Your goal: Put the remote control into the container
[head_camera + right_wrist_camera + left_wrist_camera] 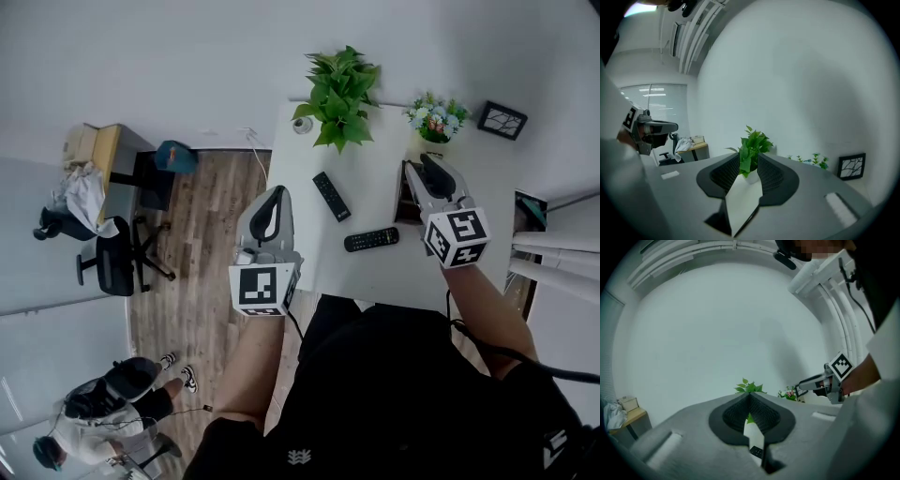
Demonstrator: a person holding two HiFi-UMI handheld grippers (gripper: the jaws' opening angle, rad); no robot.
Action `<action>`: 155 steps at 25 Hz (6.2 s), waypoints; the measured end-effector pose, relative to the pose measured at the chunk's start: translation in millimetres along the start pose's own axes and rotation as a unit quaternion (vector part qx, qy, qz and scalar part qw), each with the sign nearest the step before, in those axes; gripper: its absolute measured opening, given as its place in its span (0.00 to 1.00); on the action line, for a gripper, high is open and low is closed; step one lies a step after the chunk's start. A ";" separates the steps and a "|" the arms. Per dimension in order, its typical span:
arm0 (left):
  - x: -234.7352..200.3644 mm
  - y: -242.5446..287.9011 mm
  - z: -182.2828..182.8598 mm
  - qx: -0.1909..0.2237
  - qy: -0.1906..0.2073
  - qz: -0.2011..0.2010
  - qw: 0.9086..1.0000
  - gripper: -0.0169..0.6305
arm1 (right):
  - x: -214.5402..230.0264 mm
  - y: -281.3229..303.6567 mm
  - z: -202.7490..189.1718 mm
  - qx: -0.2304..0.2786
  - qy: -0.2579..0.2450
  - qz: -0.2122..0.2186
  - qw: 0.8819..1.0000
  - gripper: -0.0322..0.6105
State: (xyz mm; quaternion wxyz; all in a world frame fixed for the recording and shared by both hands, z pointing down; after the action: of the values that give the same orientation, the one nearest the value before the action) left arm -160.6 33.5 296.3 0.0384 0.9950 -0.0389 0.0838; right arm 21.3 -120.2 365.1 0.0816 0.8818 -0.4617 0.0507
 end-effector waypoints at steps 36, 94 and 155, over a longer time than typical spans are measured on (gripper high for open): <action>-168.0 43.9 -150.9 -0.006 -0.049 -0.062 0.997 0.03 | -145.7 156.6 -199.1 -0.219 -0.021 0.022 0.975 0.32; -69.7 90.8 -67.9 0.057 -0.036 -0.152 0.986 0.03 | -98.1 90.6 -116.5 -0.144 -0.015 -0.031 0.989 0.38; 53.5 155.3 -27.6 0.051 -0.038 -0.210 0.976 0.03 | 59.8 18.6 -69.1 -0.044 -0.004 -0.147 0.988 0.38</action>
State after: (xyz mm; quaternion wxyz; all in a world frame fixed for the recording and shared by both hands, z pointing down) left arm -125.5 -122.3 343.3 0.0028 0.9840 0.1739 0.0377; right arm 39.0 -165.7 444.5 0.1249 0.9359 -0.3290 0.0137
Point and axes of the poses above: the fingertips, and each gripper's own axes: y forward along the fingers, x to its right, z out of its top, the point moved 1 cm from there along -y, backward along the fingers, and after that the axes turned 9 degrees about x, right-handed, at the moved point
